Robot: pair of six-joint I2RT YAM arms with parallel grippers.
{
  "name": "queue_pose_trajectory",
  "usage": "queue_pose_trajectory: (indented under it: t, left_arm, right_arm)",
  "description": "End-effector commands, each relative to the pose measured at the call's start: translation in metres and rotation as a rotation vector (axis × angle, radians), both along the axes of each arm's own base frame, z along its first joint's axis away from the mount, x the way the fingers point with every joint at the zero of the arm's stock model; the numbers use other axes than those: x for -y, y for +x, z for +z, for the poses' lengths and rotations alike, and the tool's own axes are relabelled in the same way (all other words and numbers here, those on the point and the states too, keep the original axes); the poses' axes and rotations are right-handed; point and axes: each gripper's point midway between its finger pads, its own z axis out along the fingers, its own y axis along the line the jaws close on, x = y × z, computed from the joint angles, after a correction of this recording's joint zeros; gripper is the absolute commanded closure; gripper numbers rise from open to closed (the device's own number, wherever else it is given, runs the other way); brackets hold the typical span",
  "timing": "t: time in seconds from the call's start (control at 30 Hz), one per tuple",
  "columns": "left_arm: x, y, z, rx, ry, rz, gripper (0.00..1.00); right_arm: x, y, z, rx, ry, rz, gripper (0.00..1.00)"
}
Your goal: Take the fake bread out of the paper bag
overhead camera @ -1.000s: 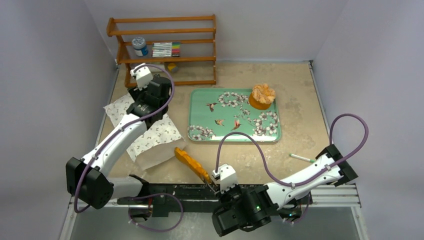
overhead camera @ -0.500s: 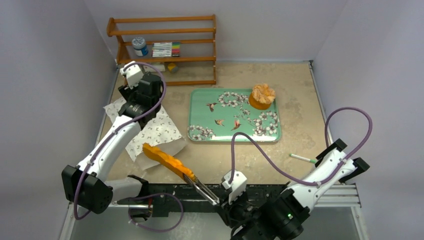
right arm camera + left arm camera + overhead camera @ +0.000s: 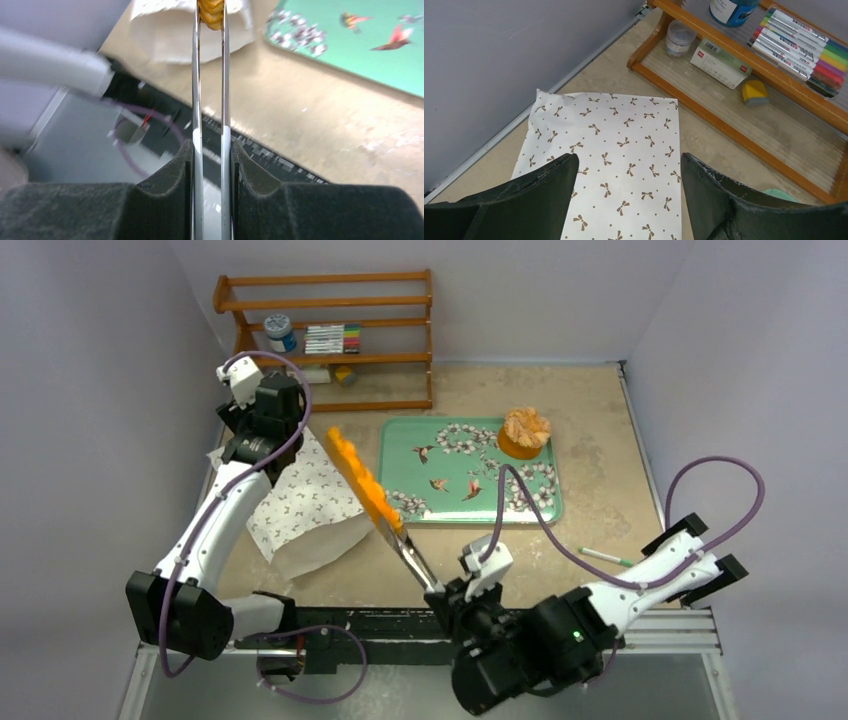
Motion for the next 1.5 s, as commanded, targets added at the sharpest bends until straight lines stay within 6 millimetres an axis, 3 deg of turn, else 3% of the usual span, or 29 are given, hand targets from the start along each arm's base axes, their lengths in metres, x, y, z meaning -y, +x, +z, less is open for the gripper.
queue_pose_trajectory:
  t: [0.0,0.17,0.27,0.37,0.5,0.77,0.97,1.17,1.47]
  left_arm:
    - [-0.002,-0.003,0.027,0.071,-0.021,-0.015,0.25]
    - [-0.001,-0.007,0.018,0.07,-0.036,-0.017,0.25]
    - [0.0,-0.009,0.014,0.072,-0.048,-0.02,0.25]
    - [0.0,-0.012,0.014,0.078,-0.056,-0.025,0.25]
    - [0.0,-0.016,0.016,0.091,-0.064,-0.03,0.25]
    - [0.0,-0.027,0.012,0.096,-0.07,-0.042,0.25]
    - [0.002,-0.032,0.007,0.093,-0.077,-0.064,0.25]
    - [0.002,-0.037,0.006,0.093,-0.077,-0.076,0.24]
    - [0.003,-0.04,0.007,0.104,-0.083,-0.084,0.24]
  right_arm:
    - [0.006,0.065,0.018,0.132,0.001,-0.218,1.0]
    - [0.014,0.123,0.008,0.176,-0.108,-0.376,1.0]
    - [0.004,0.162,-0.001,0.208,-0.202,-0.404,1.0]
    - [-0.003,0.19,-0.022,0.19,-0.264,-0.406,1.0]
    - [-0.003,0.213,-0.058,0.147,-0.377,-0.435,1.0]
    - [-0.024,0.231,-0.124,0.057,-0.55,-0.459,1.0]
    - [-0.027,0.234,-0.154,-0.003,-0.595,-0.465,1.0]
    - [-0.023,0.23,-0.179,-0.054,-0.671,-0.486,1.0]
    - [-0.017,0.228,-0.194,-0.037,-0.768,-0.564,1.0]
